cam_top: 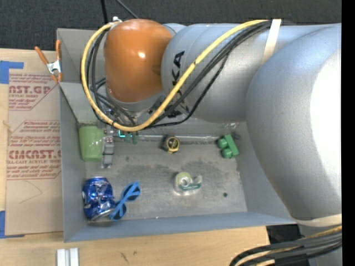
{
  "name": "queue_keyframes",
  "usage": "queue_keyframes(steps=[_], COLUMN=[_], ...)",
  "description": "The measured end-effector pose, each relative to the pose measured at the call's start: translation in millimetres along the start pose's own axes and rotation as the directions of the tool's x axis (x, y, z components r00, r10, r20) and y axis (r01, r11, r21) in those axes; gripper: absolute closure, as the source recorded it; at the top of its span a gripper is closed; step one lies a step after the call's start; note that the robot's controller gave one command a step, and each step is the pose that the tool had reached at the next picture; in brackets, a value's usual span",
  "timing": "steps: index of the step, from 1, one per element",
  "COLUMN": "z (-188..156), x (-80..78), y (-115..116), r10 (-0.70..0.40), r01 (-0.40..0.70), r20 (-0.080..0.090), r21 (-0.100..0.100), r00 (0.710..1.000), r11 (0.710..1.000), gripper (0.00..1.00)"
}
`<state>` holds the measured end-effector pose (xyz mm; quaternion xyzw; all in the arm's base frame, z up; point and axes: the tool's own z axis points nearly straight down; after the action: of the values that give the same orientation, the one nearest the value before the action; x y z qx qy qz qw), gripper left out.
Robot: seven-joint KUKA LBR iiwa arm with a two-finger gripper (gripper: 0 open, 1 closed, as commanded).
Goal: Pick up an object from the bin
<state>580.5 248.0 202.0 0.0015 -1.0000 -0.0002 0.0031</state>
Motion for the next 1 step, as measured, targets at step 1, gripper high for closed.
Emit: queue_keyframes(steps=[1], z=[-5.0], x=[-2.2], y=[-1.4], r10=[0.002], r01=[-0.002], r20=[0.008], r21=[-0.002], r00=[1.000], r11=[1.000], gripper=[1.00])
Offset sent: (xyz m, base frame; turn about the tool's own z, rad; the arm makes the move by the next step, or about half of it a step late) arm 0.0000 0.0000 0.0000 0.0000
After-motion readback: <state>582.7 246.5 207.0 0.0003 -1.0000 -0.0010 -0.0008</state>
